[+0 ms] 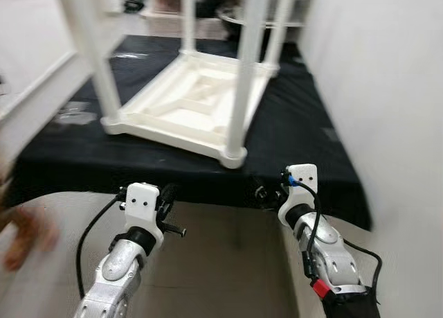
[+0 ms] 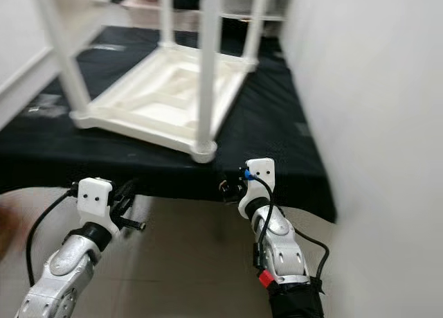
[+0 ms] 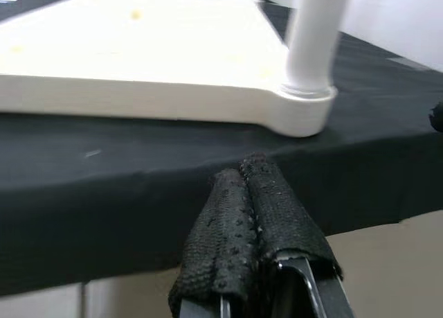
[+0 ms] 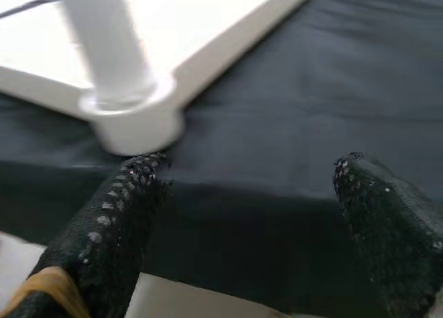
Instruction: Building children table
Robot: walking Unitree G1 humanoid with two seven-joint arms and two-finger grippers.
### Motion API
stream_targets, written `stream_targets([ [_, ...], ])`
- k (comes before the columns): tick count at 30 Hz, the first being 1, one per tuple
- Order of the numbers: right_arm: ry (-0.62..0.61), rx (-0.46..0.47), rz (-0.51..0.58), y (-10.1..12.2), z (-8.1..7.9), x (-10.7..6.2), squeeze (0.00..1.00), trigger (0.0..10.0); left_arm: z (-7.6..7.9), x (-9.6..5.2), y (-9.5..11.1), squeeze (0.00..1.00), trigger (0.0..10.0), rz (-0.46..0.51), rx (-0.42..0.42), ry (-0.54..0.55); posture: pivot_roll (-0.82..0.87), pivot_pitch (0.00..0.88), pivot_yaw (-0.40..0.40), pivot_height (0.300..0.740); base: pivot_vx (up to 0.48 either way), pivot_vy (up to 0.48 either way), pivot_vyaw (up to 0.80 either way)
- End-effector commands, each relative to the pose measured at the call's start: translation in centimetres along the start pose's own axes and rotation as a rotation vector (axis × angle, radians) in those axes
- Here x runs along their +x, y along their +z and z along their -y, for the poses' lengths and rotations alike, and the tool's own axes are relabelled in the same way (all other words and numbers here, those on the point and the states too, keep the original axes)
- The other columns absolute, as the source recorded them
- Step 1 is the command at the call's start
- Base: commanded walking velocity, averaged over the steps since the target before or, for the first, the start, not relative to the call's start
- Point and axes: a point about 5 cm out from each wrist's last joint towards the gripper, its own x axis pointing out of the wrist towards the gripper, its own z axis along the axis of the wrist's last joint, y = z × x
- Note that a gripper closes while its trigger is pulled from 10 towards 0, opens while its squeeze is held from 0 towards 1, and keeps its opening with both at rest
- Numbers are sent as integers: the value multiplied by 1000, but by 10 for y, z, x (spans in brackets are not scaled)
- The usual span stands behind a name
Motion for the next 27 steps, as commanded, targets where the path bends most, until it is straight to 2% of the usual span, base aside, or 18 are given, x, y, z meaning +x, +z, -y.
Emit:
stream_targets([
  [1, 2, 1, -11, -3, -1, 0, 0, 10000, -1, -2, -3, 0, 10000, -18, 12, -1, 7, 124, -67, 740, 0, 0, -800],
  [15, 9, -10, -22, -6, -1, 0, 0, 10000, -4, -3, -5, 0, 10000, -24, 19, 17, 23, 106, -73, 740, 0, 0, -800],
  [18, 12, -9, -22, -6, -1, -1, 0, 10000, -4, -6, -5, 0, 10000, -31, 9, 27, 23, 105, -73, 740, 0, 0, 0],
  [27, 15, -17, -12, -4, -2, -3, 0, 10000, -5, -11, -6, 0, 10000, -51, 15, 27, 19, 108, -66, 740, 0, 480, 0],
])
